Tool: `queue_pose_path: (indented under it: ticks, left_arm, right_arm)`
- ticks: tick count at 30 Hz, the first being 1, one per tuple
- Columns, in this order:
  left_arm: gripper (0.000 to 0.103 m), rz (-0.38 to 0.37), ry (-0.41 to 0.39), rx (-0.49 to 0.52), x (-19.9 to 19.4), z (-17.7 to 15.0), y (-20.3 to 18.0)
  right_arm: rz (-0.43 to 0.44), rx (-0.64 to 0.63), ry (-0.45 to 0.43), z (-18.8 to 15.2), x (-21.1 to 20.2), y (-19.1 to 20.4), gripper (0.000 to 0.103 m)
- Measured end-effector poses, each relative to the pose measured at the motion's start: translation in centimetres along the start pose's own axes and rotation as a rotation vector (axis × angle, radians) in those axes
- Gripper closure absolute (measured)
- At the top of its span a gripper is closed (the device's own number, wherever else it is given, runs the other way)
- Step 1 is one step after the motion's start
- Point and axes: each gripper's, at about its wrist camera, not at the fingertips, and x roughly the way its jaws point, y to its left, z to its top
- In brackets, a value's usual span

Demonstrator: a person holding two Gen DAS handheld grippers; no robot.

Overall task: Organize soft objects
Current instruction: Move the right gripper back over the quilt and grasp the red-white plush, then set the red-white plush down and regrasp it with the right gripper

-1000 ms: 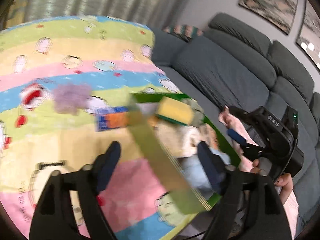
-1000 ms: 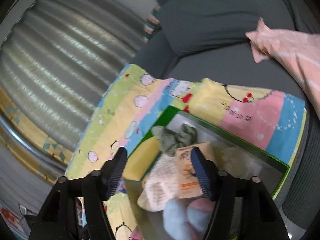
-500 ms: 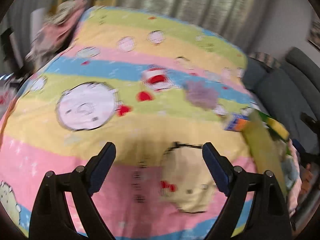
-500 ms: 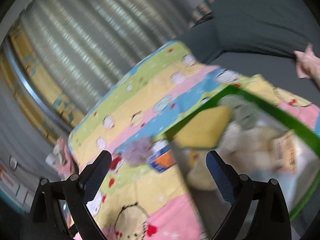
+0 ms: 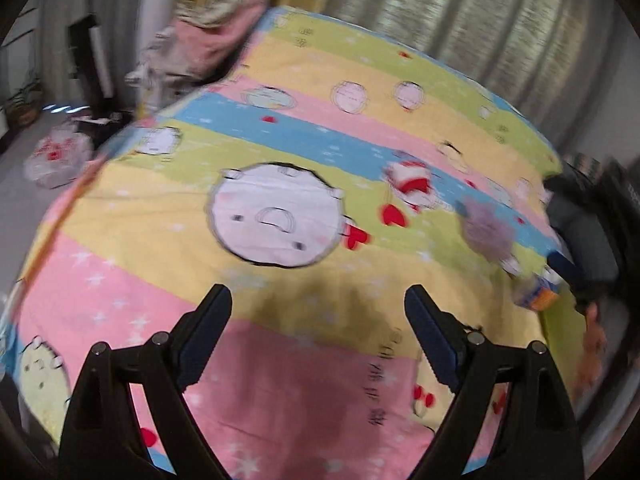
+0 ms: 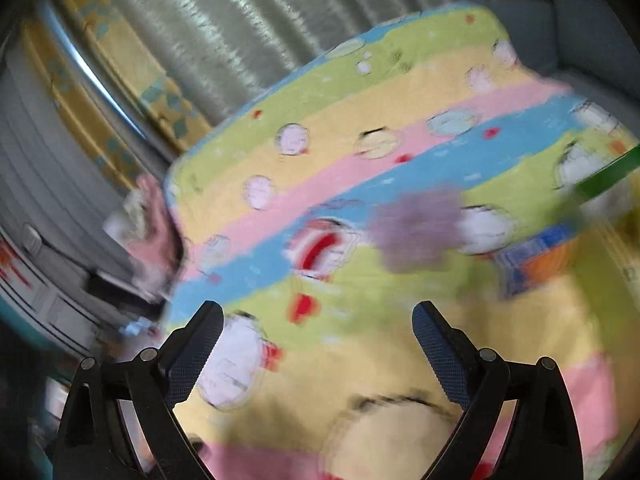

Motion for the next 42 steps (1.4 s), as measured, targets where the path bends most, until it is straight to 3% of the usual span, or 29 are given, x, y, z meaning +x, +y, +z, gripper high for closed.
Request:
queue_pose_path:
  ticks: [2, 4, 7, 11, 14, 15, 18, 20, 25, 31, 37, 40, 42]
  left_arm:
    - [0.015, -0.033, 0.006, 0.001, -0.2, 0.1, 0.3]
    - [0.015, -0.090, 0.017, -0.002, -0.1, 0.5, 0.6]
    - [0.015, -0.082, 0.028, -0.041, 0.5, 0.9, 1.5]
    - [0.015, -0.114, 0.081, -0.076, 1.7, 1.4, 2.4]
    - [0.015, -0.122, 0.076, -0.092, 1.8, 2.0, 3.0]
    - [0.015, -0.105, 0.066, -0.099, 1.7, 2.2, 3.2]
    - [0.015, -0.067, 0.067, -0.097, 1.9, 2.2, 3.4]
    - [0.015, -0.074, 0.079, -0.087, 2.0, 2.0, 3.3]
    - [0.015, -0.060, 0.068, -0.086, 1.6, 1.8, 3.2]
    - [0.015, -0.060, 0.078, -0.093, 1.6, 1.3, 3.1]
    - [0.015, -0.032, 0.081, -0.056, 1.8, 0.8, 1.9]
    - [0.015, -0.035, 0.092, -0.037, 1.9, 0.3, 1.2]
    - [0.015, -0.031, 0.095, -0.010, 1.9, 0.0, 0.6]
  right_arm:
    - [0.035, 0.069, -0.001, 0.4, 2.6, 0.8, 0.007]
    - [0.003, 0.067, 0.051, 0.8, 6.4, 2.1, 0.012]
    - [-0.045, 0.064, 0.136, 1.5, 12.3, 3.6, 0.018]
    - [-0.165, 0.007, 0.214, 3.1, 20.2, 4.8, 0.019]
    - [-0.250, 0.009, 0.252, 3.5, 24.3, 4.1, 0.023]
    - [-0.267, 0.006, 0.247, 3.5, 24.9, 3.9, 0.037]
    - [-0.318, -0.107, 0.189, 3.5, 25.1, 4.8, 0.062]
    - [-0.301, -0.125, 0.186, 3.1, 24.5, 4.8, 0.065]
    - [-0.234, -0.178, 0.230, 1.9, 20.5, 5.1, 0.065]
    - [-0.089, -0.211, 0.282, -1.4, 11.2, 4.8, 0.065]
    - [-0.057, -0.260, 0.332, -5.4, 4.7, 4.2, 0.065]
    - [-0.082, -0.272, 0.362, -8.0, 3.1, 2.9, 0.065]
    - [-0.100, -0.276, 0.393, -9.4, 2.7, 1.8, 0.059]
